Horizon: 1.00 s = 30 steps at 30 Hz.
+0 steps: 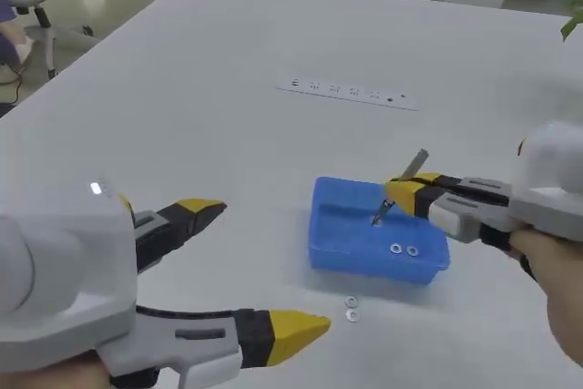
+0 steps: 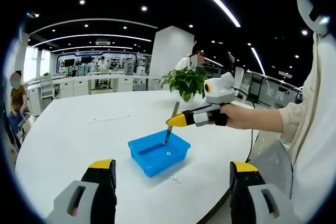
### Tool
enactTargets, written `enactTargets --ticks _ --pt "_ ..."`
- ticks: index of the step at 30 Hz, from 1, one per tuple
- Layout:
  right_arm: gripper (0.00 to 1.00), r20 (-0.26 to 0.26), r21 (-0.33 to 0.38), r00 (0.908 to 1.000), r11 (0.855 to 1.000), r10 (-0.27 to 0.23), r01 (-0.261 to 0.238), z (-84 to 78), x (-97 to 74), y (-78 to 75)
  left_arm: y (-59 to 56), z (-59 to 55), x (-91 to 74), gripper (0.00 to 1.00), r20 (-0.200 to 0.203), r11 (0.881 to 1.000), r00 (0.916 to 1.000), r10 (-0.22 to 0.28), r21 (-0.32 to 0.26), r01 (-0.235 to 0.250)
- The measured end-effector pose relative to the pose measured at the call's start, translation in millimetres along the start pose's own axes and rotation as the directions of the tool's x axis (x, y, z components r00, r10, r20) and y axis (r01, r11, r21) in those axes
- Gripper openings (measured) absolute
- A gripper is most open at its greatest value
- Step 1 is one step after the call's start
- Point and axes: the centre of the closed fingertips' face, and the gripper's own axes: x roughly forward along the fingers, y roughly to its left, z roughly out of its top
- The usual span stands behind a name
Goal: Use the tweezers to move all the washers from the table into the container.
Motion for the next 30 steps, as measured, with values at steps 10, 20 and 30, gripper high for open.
enactTargets --ticks 10,20,30 --pt "0.02 -0.08 0.18 0.9966 0.983 -0.021 0.035 -34.9 21.2 -30.4 1.7 0.4 -1.5 0.9 -0.003 1.0 1.0 0.006 0.002 -0.006" --pt "0.02 -0.122 0.193 0.9924 0.981 -0.014 0.037 -51.2 27.3 -28.7 3.7 -0.3 -3.9 0.9 -0.003 1.0 0.9999 0.016 -0.005 -0.016" --pt "0.02 -0.132 0.186 0.9913 0.982 -0.003 0.027 -52.8 28.0 -28.7 1.6 0.0 -2.3 0.9 -0.006 1.0 0.9999 0.008 -0.001 -0.008"
